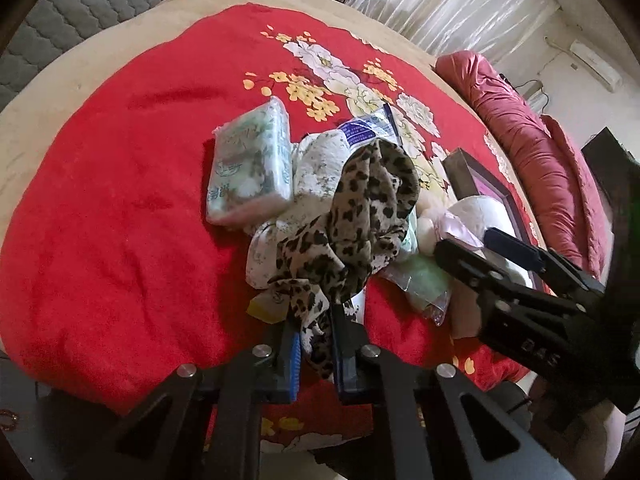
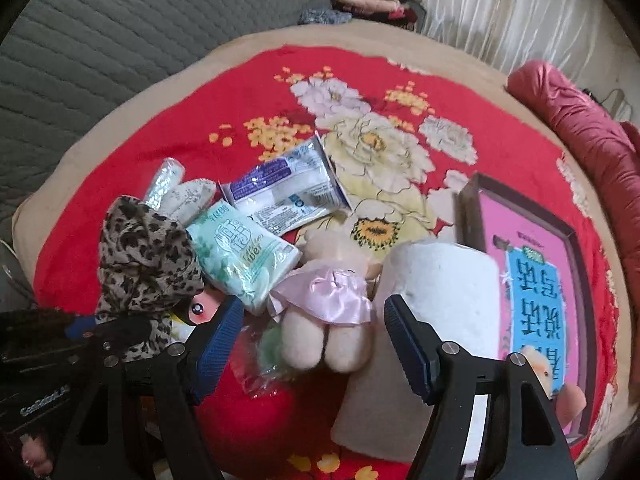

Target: Organize soft objects

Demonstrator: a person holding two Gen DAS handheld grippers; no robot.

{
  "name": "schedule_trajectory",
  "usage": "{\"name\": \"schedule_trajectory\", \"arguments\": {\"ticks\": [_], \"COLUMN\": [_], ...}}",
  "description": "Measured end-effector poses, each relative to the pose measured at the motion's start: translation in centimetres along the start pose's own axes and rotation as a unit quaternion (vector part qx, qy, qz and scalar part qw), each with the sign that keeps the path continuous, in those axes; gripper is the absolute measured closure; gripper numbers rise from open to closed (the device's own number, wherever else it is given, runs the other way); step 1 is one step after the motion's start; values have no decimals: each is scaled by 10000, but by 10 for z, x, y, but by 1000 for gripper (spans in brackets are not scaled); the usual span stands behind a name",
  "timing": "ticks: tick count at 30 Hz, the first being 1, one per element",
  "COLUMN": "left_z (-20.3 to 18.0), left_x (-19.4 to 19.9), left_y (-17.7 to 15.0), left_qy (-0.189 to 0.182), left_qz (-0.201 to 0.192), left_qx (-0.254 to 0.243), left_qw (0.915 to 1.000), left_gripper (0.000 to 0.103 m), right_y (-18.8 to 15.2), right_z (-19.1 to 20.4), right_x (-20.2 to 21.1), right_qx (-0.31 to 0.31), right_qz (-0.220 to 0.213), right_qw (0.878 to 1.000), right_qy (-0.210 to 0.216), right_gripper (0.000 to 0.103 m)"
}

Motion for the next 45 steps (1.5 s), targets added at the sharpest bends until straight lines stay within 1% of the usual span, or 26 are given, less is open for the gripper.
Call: {"name": "schedule_trajectory", "arguments": {"ticks": [6, 9, 11, 13, 15, 16, 17, 18, 20, 23, 25, 27, 29, 32, 35, 39, 42, 45], "left_z": [-4, -3, -2, -1, 0, 1, 1, 1, 1, 2, 1, 0, -3, -9, -14, -17, -20, -22], "left_x": [-3, -2, -1, -1, -1, -1, 0, 0, 0, -1, 0, 1, 4, 9, 13, 15, 20, 25], "left_y": [-2, -1, -1, 0, 0, 0, 0, 0, 1, 1, 2, 3, 3, 5, 6, 8, 9, 11], "left_qy": [-141, -193, -231, -243, -258, -259, -259, -260, -270, -273, -290, -317, -379, -468, -501, -514, -567, -489], "left_qz": [78, 63, 67, 62, 63, 63, 60, 59, 61, 65, 51, 23, -32, -143, -211, -278, -365, -509], "left_qx": [-57, -35, -2, 24, 34, 36, 36, 38, 47, 57, 62, 46, 10, -66, -145, -190, -228, -322], "left_qw": [9999, 9998, 9997, 9997, 9996, 9996, 9996, 9996, 9996, 9996, 9995, 9995, 9993, 9988, 9984, 9981, 9975, 9970], "left_gripper": [91, 91, 91, 91, 91, 91, 91, 91, 91, 91, 91, 91, 91, 91, 91, 91, 91, 91], "right_y": [3, 4, 3, 2, 2, 1, 1, -1, 0, 4, 6, 5, 5, 2, -1, -3, -2, -4], "right_z": [3, 6, 10, 11, 11, 10, 9, 6, 2, -3, -7, -10, -14, -16, -19, -18, -23, -26], "right_x": [-13, -22, -30, -35, -41, -43, -46, -50, -52, -44, -34, -24, -10, 8, 21, 38, 45, 52], "right_qx": [193, 556, 1033, 1353, 1492, 1518, 1512, 1469, 1355, 949, 590, 287, -46, -430, -612, -665, -811, -926], "right_qz": [171, 415, 638, 748, 797, 814, 843, 884, 805, 644, 495, 366, 136, -171, -440, -711, -879, -999], "right_qw": [9995, 9967, 9905, 9843, 9809, 9803, 9803, 9809, 9842, 9919, 9968, 9989, 9990, 9962, 9936, 9923, 9894, 9875], "right_qy": [-179, -431, -651, -850, -955, -972, -956, -919, -806, -552, -233, 70, 419, 738, 839, 764, 826, 787], "right_gripper": [29, 32, 33, 36, 39, 41, 47, 50, 55, 60, 61, 61, 61, 61, 61, 61, 61, 61]}}
Point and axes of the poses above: each gripper's, at about its wrist camera, not at the fingertips, and x roughly against the way its jaws point, z to its left, y to its top, the point moved 9 cm from there along -x, roughly the way its jaws point, and after that the axes turned 1 degree about z, right-handed, at the moved point
